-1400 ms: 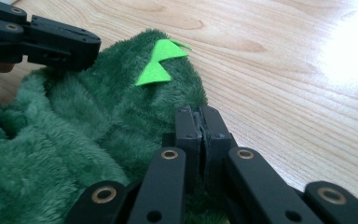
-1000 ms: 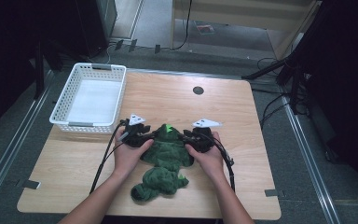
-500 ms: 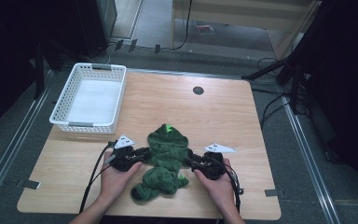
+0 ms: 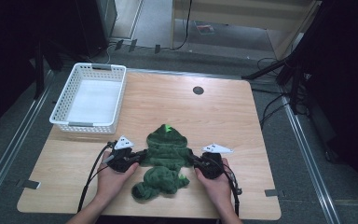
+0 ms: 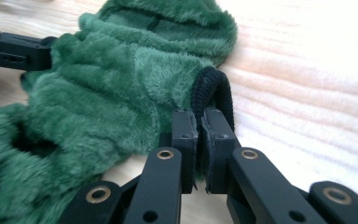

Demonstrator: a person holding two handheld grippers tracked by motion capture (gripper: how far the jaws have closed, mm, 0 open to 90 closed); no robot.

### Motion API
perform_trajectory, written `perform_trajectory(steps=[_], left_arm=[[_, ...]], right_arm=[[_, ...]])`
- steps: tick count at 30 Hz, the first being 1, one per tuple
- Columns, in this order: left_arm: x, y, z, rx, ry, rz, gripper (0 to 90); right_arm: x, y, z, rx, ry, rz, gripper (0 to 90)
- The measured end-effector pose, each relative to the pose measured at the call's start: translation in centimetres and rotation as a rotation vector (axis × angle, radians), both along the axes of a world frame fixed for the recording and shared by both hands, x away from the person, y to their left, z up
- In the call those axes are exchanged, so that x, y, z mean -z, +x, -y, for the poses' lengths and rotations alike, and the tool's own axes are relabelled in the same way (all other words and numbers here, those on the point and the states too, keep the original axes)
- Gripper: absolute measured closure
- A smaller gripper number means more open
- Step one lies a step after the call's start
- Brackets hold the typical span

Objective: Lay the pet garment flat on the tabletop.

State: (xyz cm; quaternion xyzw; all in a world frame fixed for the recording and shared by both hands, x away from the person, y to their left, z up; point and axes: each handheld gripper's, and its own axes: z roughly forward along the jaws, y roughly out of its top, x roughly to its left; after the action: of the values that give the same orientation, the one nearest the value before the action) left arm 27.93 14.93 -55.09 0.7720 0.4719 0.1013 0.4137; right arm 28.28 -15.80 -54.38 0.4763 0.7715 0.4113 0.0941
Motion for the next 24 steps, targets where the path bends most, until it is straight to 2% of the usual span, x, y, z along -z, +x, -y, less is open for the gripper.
perform_trajectory(steps=[3, 9, 12, 13, 14, 15, 16, 17, 19, 21, 23, 24], left_arm=[[0.0, 0.9, 0.1, -0.031, 0.003, 0.008, 87.4], [0.0, 3.3, 0.7, -0.089, 0.024, 0.019, 87.4], [-0.1, 4.5, 0.9, -0.115, 0.02, 0.012, 87.1], [-0.1, 4.8, 0.9, -0.117, 0.015, 0.006, 86.1], [-0.1, 4.8, 0.8, -0.122, 0.009, 0.008, 75.7], [-0.3, 4.6, 0.6, -0.123, -0.005, 0.023, 75.7], [-0.6, 4.1, 0.4, -0.128, -0.023, 0.049, 66.7], [-1.0, 3.5, 0.1, -0.126, -0.023, 0.071, 60.3], [-1.7, 2.1, -0.5, -0.112, -0.036, 0.1, 54.5], [-2.1, 0.6, -1.2, -0.099, -0.045, 0.107, 53.5], [-1.9, -1.0, -1.9, -0.086, -0.052, 0.094, 53.3], [-1.6, -1.7, -2.1, -0.071, -0.058, 0.086, 53.5]], right_arm=[[0.2, 0.9, -0.8, 0.006, -0.034, 0.019, 86.2], [0.3, 3.3, -1.0, 0.048, -0.043, 0.023, 86.2], [0.4, 4.7, -1.0, 0.077, -0.012, 0.012, 85.8], [0.4, 5.1, -1.0, 0.086, 0.01, -0.007, 84.5], [0.3, 5.5, -0.8, 0.108, 0.06, -0.037, 74.5], [0.3, 5.5, -0.8, 0.108, 0.06, -0.037, 74.5], [0.2, 5.3, -0.7, 0.123, 0.073, -0.033, 66.1], [-0.1, 5.1, -0.6, 0.127, 0.075, -0.022, 59.4], [-0.9, 4.3, -0.6, 0.115, 0.065, 0.007, 53.4], [-2.0, 3.2, -0.7, 0.11, 0.047, 0.051, 52.7], [-2.9, 1.6, -1.2, 0.114, 0.023, 0.099, 51.9], [-3.5, 0.1, -2.2, 0.062, 0.044, 0.119, 51.0]])
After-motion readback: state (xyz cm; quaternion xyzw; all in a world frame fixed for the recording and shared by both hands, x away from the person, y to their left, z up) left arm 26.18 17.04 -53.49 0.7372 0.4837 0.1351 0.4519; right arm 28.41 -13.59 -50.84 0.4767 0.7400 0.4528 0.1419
